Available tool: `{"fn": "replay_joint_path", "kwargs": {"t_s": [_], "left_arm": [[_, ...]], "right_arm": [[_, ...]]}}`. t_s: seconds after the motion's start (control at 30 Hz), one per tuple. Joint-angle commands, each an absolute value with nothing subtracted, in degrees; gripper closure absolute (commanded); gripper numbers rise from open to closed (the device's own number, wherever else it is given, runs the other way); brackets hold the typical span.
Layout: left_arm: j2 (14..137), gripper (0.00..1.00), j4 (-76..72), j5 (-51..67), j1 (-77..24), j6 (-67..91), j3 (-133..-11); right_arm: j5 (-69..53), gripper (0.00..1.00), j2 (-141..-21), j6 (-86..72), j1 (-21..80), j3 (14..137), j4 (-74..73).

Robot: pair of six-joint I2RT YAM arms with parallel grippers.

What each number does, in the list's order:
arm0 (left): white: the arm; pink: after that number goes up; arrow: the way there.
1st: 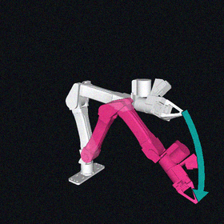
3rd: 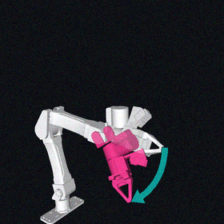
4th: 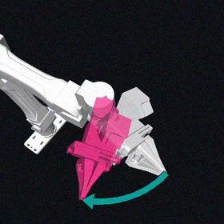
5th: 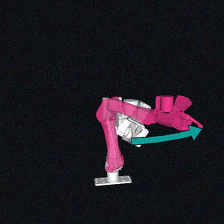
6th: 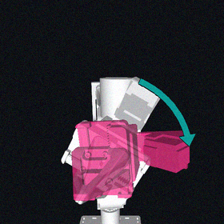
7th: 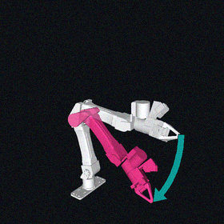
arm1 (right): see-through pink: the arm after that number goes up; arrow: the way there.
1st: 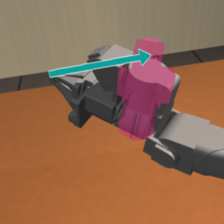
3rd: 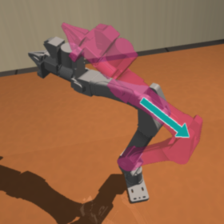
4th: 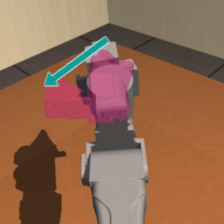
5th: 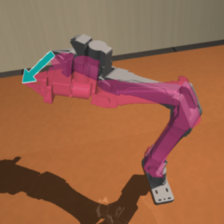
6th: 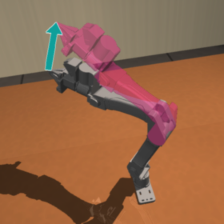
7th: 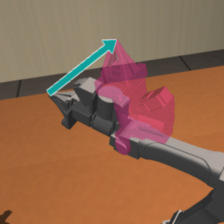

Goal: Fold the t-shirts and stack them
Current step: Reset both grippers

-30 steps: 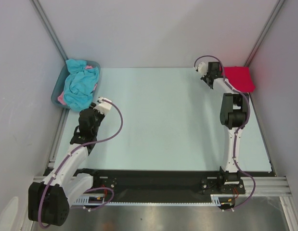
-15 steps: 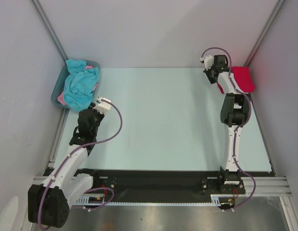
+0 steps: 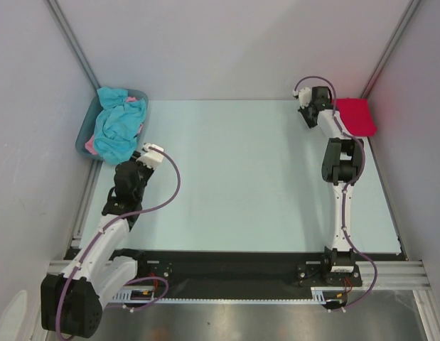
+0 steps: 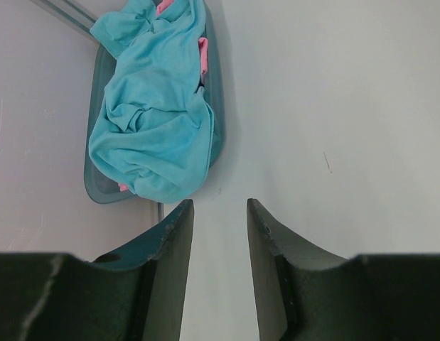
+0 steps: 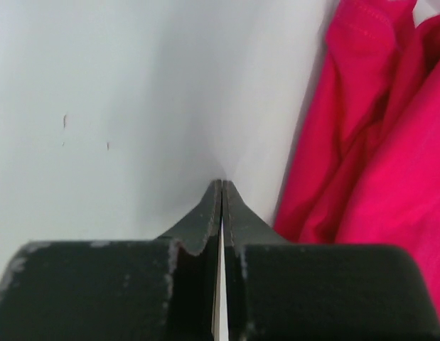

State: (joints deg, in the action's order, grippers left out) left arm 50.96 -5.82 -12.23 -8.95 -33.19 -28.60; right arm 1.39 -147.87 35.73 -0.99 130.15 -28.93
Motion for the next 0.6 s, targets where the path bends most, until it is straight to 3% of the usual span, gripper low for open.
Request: {"fn": "replay_joint_path", "kwargs": {"t_s": [0.0,0.57], "left_arm": [[49.75,0.58,-6.77,-11.78,-8.35,-32.26,-28.92],[50.1,0.58,-6.33,-11.69,-8.44,-31.82,-29.18]], "right_arm": [[3.34,1.0,-149.85,36.03,-1.76,133.59,-28.92],[6.59,1.0,-154.42,37.44,-7.56,136.58,-26.54]]}}
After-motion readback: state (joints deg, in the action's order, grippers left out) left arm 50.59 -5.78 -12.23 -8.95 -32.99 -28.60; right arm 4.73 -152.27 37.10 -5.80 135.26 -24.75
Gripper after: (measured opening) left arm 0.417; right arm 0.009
